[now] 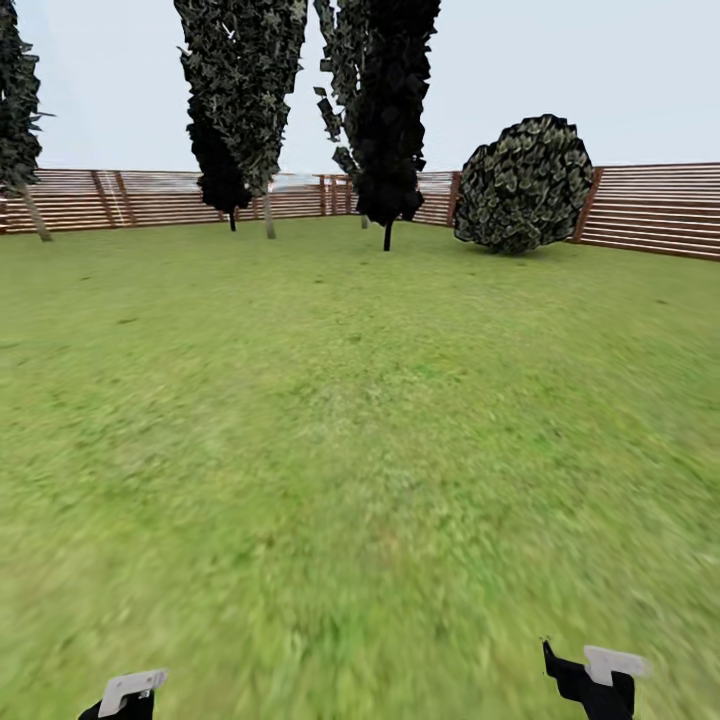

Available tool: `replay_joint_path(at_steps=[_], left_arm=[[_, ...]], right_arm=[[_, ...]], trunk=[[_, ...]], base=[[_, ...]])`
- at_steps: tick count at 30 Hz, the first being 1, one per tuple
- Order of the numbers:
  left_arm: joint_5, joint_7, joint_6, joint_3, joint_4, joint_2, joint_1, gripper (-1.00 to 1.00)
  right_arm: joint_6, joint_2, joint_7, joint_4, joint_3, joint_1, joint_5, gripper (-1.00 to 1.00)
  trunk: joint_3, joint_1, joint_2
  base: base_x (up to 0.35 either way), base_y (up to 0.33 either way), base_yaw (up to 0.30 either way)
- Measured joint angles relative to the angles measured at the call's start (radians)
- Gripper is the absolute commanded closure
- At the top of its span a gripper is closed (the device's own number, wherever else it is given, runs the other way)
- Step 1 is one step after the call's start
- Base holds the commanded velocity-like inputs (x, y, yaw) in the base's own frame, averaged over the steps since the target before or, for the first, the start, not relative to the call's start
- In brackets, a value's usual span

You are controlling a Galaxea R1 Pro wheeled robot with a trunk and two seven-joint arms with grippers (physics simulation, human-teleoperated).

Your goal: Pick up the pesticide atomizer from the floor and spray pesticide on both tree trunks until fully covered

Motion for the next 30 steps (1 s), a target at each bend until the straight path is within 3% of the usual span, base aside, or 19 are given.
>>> replay_joint_path(at_steps=[30], left_arm=[[0.0, 0.0, 0.0, 0.0, 0.0, 0.0, 0.0, 1.0]], right_arm=[[0.0, 0.001, -0.001, 0.0, 0.0, 0.0, 0.0, -1.0]], trunk=[[-0.024, 0.0, 0.0]], base=[[-0.019, 0.298, 0.269]])
